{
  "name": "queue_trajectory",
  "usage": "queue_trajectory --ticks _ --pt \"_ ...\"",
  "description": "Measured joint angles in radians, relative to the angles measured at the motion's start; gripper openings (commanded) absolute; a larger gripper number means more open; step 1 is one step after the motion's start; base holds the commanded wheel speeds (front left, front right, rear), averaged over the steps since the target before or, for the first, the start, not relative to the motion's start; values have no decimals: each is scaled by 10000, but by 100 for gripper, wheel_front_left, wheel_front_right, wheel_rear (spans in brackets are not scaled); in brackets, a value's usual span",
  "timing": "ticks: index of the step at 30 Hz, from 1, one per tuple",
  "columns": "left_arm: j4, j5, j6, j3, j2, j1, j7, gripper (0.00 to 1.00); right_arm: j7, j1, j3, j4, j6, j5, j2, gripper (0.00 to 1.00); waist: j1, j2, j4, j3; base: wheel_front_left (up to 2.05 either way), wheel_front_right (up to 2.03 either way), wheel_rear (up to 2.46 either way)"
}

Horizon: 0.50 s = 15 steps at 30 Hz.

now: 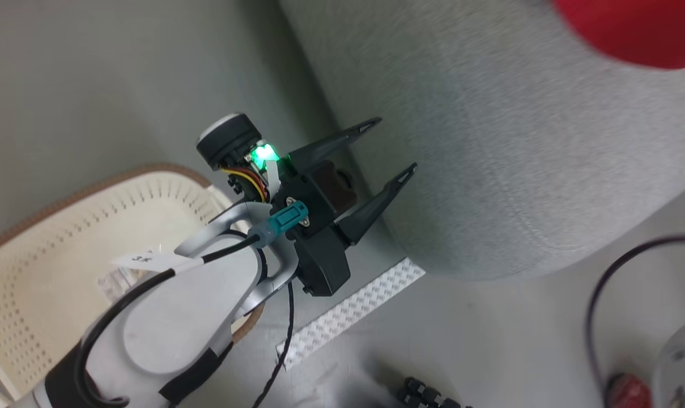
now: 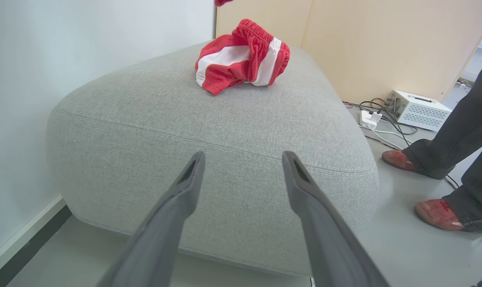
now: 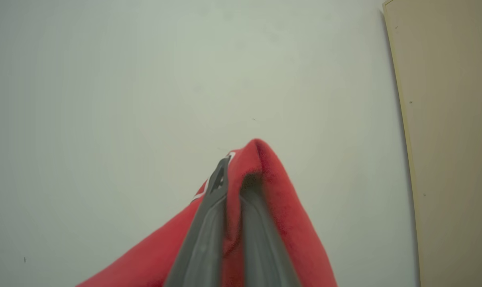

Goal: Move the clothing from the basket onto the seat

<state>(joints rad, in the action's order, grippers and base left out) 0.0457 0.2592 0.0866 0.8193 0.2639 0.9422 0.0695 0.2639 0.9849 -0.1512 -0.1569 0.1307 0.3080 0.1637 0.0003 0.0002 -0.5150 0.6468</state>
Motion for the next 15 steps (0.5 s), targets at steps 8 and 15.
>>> queue_trajectory --ticks 8,15 --pt "-267 -157 56 19 362 371 92 100 2 1886 -1068 1041 0 138 1415 0 0 0 541 1421 0 0 0" --pt "-520 -226 -50 -31 725 419 194 100 2 2142 -1919 2403 -2 -155 1898 0 -2 0 857 2125 0 0 0"
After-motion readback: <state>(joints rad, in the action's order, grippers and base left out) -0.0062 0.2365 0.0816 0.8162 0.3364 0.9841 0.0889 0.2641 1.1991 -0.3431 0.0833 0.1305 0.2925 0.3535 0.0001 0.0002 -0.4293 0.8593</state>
